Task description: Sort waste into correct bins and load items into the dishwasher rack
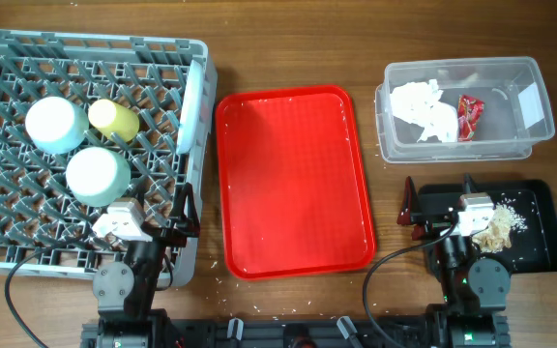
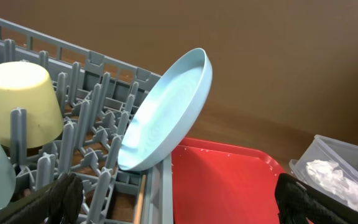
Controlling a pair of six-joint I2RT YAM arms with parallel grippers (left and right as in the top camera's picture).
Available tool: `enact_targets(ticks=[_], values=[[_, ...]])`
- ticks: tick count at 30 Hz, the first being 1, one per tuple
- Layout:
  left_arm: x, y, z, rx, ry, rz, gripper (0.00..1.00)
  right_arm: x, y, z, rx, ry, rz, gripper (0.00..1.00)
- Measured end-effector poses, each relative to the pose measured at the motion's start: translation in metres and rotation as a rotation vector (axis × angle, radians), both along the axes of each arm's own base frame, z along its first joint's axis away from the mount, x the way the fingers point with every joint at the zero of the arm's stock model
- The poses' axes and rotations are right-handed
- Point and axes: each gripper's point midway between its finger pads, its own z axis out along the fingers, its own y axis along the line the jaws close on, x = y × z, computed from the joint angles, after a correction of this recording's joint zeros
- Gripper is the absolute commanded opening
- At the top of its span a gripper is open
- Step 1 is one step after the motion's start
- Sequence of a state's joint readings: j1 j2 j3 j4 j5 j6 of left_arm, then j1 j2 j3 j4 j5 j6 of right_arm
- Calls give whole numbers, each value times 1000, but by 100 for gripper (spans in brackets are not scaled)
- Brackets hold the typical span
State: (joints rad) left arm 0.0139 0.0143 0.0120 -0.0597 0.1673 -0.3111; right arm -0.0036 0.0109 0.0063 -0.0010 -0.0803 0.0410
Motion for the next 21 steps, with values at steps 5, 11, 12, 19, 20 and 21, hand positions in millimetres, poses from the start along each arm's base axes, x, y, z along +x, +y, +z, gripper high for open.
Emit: enact_targets(ticks=[5, 11, 12, 19, 20, 21], values=[[0, 1, 0, 0, 0, 6, 100, 0, 0, 0, 0, 0, 0, 99], [0, -1, 0, 70, -11, -9, 100, 0, 0, 0, 0, 0, 0, 100], [0, -1, 0, 93, -15, -11, 100, 0, 0, 0, 0, 0, 0, 100], [-1, -7, 1, 241, -47, -59, 100, 0, 0, 0, 0, 0, 0, 100], [-1, -8, 1, 253, -50, -63, 100, 0, 0, 0, 0, 0, 0, 100], [-2, -9, 1, 262, -52, -67, 100, 0, 0, 0, 0, 0, 0, 100]])
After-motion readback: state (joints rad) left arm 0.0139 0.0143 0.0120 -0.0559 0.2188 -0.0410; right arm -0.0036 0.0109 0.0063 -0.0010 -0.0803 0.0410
